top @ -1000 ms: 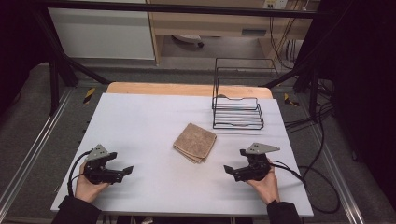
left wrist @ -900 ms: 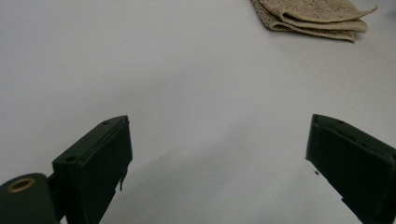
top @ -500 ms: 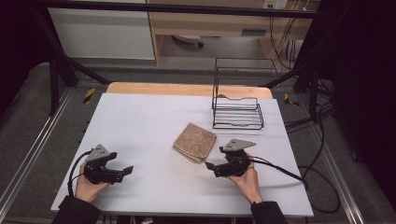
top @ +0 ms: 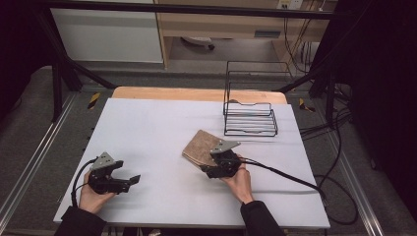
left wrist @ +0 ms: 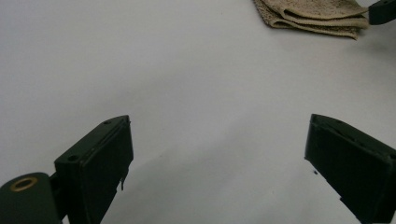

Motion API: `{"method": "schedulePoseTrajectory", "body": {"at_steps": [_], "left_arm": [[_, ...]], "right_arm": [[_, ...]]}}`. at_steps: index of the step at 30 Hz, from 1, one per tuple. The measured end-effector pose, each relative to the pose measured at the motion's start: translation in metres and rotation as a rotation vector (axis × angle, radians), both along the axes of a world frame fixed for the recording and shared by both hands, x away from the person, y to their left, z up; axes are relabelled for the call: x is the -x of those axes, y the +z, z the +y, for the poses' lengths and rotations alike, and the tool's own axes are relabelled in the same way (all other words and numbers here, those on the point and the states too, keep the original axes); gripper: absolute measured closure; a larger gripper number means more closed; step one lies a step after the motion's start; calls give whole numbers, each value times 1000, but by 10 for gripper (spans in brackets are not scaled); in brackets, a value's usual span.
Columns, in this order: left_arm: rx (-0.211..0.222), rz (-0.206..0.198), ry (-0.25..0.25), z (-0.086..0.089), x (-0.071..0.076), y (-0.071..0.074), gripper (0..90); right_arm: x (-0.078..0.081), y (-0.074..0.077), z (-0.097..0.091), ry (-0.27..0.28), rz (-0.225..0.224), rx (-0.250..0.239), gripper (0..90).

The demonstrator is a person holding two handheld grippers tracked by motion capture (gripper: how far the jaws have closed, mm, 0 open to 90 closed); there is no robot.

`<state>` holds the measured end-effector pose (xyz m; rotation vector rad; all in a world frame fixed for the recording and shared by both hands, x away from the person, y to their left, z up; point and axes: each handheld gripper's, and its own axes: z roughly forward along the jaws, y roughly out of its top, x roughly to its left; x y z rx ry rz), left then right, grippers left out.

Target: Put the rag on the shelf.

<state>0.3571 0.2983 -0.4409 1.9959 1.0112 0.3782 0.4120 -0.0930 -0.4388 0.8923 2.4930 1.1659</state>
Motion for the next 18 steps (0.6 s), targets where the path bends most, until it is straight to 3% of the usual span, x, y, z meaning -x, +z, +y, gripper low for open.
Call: {"method": "schedulePoseTrajectory", "body": {"at_steps": [4, 9, 18], "left_arm": [[0, 1, -1, 0, 0, 0, 74], [-1, 0, 1, 0, 0, 0, 75], [-2, 4, -1, 0, 0, 0, 76]], "right_arm": [[-4, -7, 8, -3, -7, 62, 378], [-6, -11, 9, -9, -35, 106, 434], [-9, -11, 8, 5, -56, 145, 518]]}}
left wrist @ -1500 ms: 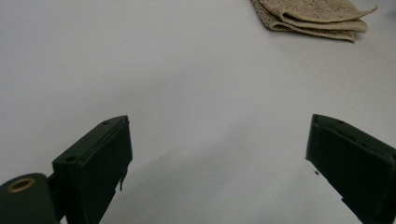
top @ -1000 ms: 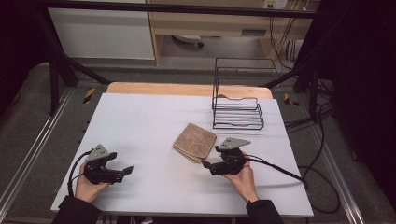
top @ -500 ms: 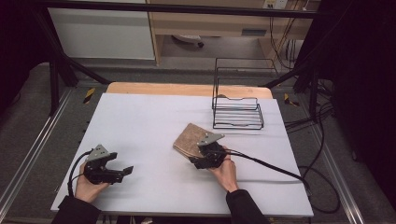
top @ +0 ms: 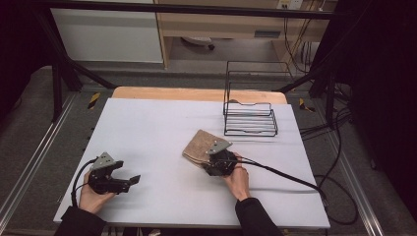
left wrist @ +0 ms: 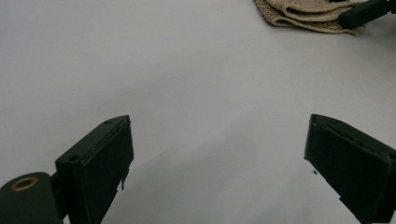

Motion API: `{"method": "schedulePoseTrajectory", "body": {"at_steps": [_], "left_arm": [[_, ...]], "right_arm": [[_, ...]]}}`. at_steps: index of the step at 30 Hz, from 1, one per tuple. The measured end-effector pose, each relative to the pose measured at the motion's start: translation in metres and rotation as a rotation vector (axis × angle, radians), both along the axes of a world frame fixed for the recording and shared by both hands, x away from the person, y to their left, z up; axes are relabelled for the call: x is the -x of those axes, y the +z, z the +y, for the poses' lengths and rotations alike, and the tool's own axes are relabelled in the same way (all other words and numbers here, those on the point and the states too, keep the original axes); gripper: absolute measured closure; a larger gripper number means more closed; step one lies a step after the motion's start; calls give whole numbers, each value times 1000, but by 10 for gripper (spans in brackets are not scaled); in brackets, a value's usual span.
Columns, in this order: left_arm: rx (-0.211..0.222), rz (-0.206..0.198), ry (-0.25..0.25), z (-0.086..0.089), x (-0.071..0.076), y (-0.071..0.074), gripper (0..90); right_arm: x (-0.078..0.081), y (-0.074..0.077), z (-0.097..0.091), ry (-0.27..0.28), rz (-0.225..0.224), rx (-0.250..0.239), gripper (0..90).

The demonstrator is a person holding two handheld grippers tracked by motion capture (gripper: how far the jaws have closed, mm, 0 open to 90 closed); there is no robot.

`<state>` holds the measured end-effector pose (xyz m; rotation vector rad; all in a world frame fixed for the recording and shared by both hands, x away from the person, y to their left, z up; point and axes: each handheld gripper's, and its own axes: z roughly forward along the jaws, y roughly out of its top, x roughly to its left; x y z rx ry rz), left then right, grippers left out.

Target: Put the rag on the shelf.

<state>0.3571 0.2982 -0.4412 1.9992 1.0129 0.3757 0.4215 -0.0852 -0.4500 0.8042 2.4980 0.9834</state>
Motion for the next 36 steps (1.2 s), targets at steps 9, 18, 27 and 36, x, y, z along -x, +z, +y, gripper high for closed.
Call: {"method": "schedulePoseTrajectory", "body": {"at_steps": [9, 18, 27, 36], "left_arm": [[-1, -1, -2, 0, 0, 0, 77], [1, 0, -2, 0, 0, 0, 79], [2, 0, 1, 0, 0, 0, 79], [-1, 1, -1, 0, 0, 0, 79]], "right_arm": [[-6, 3, -3, 10, 1, 35, 749], [-4, 9, -4, -4, 1, 8, 799], [13, 23, 1, 27, 49, -41, 803], [34, 22, 19, 52, 151, -101, 793]]}}
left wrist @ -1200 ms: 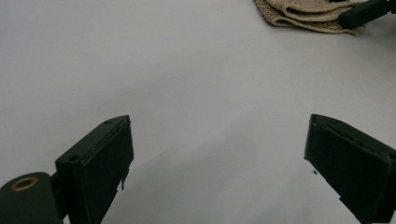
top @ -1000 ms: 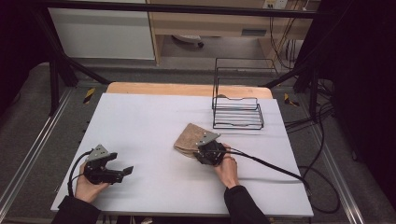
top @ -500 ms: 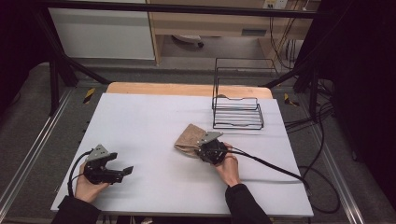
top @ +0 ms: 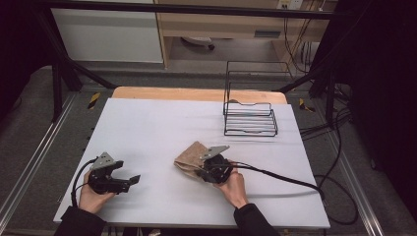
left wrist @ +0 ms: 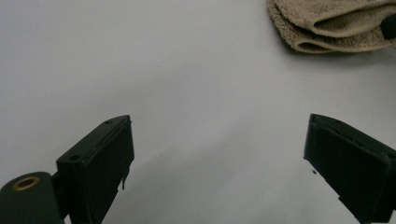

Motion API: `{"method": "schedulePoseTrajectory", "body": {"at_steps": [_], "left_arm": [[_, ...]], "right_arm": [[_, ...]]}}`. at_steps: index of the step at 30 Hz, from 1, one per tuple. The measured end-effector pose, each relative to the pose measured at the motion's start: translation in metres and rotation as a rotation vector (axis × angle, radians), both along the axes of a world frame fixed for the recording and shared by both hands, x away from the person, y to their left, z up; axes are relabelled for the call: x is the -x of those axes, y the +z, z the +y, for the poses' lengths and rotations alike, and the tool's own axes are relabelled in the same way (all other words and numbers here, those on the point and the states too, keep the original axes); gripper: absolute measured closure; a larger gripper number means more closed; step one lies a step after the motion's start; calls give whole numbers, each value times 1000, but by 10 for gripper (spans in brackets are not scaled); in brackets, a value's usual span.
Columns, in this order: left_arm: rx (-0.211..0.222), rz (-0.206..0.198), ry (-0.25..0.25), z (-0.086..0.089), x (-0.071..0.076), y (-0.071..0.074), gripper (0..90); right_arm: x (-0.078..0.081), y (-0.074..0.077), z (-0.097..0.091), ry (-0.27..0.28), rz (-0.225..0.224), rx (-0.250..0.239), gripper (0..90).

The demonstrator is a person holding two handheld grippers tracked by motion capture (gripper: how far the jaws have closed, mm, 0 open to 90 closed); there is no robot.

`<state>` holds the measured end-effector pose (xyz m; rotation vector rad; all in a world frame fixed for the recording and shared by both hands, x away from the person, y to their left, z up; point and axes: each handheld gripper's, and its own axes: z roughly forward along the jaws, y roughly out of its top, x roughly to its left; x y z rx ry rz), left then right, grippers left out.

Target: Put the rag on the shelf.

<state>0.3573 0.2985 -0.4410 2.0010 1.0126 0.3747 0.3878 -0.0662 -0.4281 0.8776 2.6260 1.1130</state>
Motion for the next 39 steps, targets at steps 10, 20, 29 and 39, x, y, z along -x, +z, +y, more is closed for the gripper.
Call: {"method": "schedulePoseTrajectory", "body": {"at_steps": [10, 20, 29, 39], "left_arm": [[1, 1, -1, 0, 0, 0, 80], [0, 2, 0, 0, 0, 0, 80], [1, 3, 0, -1, 0, 0, 81], [-1, 3, -1, 0, 0, 0, 81]], "right_arm": [[2, -3, 4, 36, 42, -78, 578], [-23, 14, -36, -97, -52, -46, 500], [-39, -13, -49, -119, 13, 17, 628], [-27, -6, -52, -135, 40, 6, 856]]}}
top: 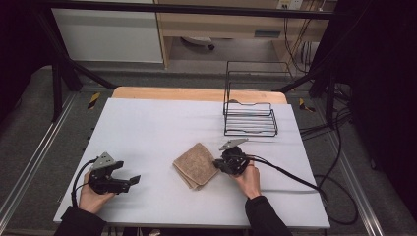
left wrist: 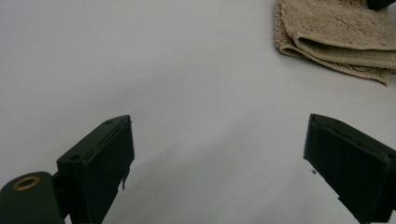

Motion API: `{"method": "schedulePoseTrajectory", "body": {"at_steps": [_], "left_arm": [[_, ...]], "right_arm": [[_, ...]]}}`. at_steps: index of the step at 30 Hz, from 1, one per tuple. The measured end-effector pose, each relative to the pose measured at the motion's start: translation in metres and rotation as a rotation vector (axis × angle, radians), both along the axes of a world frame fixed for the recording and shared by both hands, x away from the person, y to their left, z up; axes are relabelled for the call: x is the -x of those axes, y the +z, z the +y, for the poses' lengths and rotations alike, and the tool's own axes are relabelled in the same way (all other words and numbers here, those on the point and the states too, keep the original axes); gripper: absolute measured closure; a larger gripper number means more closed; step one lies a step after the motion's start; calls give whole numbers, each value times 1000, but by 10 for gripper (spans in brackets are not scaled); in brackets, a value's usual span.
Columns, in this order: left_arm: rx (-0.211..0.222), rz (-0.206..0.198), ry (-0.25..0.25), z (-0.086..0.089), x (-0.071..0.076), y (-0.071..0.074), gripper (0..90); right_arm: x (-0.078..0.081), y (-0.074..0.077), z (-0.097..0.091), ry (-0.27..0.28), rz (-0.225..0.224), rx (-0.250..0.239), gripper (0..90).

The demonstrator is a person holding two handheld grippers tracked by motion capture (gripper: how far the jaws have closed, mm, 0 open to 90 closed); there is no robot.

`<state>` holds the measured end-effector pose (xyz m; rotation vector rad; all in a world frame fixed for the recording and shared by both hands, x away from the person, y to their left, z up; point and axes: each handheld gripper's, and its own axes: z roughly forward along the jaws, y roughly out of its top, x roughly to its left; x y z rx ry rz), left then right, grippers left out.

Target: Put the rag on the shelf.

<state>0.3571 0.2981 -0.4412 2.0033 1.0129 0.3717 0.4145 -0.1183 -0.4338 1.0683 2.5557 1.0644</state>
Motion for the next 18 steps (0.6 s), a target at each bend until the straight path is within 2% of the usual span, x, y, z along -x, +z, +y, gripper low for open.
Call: {"method": "schedulePoseTrajectory", "body": {"at_steps": [5, 13, 15, 18], "left_arm": [[1, 1, 1, -1, 0, 0, 81], [5, 0, 1, -1, 0, 1, 81], [5, 1, 1, -2, 0, 1, 81], [5, 3, 2, -2, 0, 1, 81]], "right_arm": [[16, 2, -6, -53, 37, -35, 856], [44, -1, -14, -120, 46, -44, 854], [51, -3, -19, -134, 56, -67, 854], [56, -6, -21, -147, 57, -69, 849]]}}
